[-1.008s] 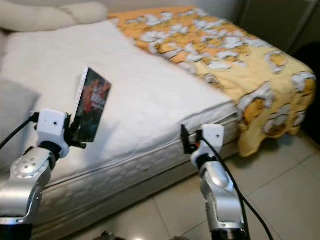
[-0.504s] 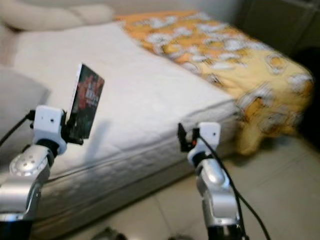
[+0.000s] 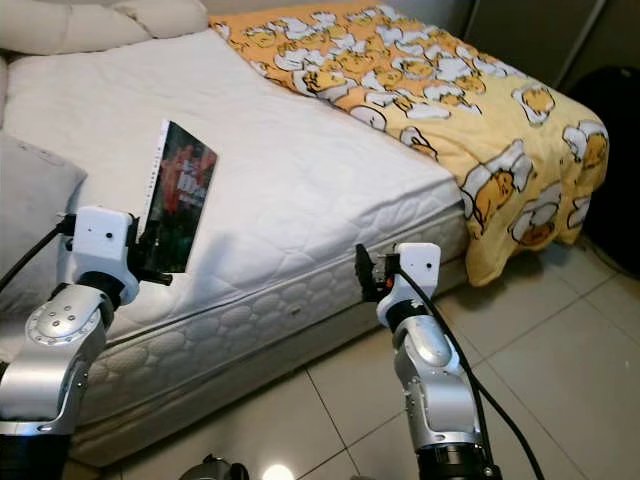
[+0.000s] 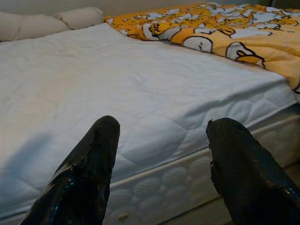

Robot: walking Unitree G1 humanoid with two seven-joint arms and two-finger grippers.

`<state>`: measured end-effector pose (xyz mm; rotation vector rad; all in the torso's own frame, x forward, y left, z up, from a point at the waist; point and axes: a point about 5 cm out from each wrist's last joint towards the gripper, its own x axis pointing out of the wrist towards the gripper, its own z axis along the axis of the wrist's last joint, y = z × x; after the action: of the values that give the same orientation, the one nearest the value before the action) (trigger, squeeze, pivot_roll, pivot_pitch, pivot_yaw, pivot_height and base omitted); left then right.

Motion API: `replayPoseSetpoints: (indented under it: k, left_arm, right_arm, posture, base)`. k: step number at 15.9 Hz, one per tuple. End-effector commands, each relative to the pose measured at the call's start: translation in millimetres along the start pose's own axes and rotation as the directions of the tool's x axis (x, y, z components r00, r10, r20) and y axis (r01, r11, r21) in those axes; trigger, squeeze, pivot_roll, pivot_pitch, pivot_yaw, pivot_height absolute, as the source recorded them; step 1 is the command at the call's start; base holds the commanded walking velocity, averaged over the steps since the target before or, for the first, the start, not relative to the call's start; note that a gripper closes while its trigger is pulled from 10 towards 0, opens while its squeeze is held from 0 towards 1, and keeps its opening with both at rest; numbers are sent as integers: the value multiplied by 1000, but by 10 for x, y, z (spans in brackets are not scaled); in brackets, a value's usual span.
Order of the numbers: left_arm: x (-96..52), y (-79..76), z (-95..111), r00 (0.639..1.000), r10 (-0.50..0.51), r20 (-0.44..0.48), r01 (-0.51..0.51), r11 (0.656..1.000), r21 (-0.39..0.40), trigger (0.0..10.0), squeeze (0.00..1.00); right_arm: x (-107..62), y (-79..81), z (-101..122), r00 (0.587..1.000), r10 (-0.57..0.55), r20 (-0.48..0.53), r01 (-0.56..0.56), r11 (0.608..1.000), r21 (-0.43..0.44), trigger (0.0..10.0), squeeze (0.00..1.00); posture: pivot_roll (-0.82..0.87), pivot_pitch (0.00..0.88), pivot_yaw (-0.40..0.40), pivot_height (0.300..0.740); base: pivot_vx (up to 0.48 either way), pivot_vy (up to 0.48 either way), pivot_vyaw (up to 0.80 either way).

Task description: Clean up the room

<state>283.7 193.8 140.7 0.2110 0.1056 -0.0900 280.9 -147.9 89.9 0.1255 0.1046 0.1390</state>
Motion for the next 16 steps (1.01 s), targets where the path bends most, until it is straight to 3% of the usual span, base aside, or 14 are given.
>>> replayPoseSetpoints:
  k: [1,5,9,16]
  left_arm:
    - [4,-4,113,998,-2,57,2,1000,3,10000,0]
    - [11,-17,107,998,-3,61,4,1000,-11,10000,0]
    - [23,-33,111,998,-9,63,10,1000,-16,10000,0]
    - [36,-61,109,997,-31,65,32,999,-18,10000,0]
  right_arm:
    - [13,-14,19,1000,1,7,0,1000,-5,10000,0]
    - [22,-26,40,1000,-2,15,2,1000,-9,10000,0]
    - [35,-48,59,1000,-11,20,11,1000,-10,10000,0]
    - [48,-86,57,999,-42,27,42,999,7,10000,0]
  posture:
    - [-90,0,-20,740]
    - [-95,0,-23,740]
    - [-97,0,-24,740]
    - [-96,0,-21,740]
  base:
    - [0,0,0]
    - [0,0,527]
    - [256,0,800]
    - [306,0,0]
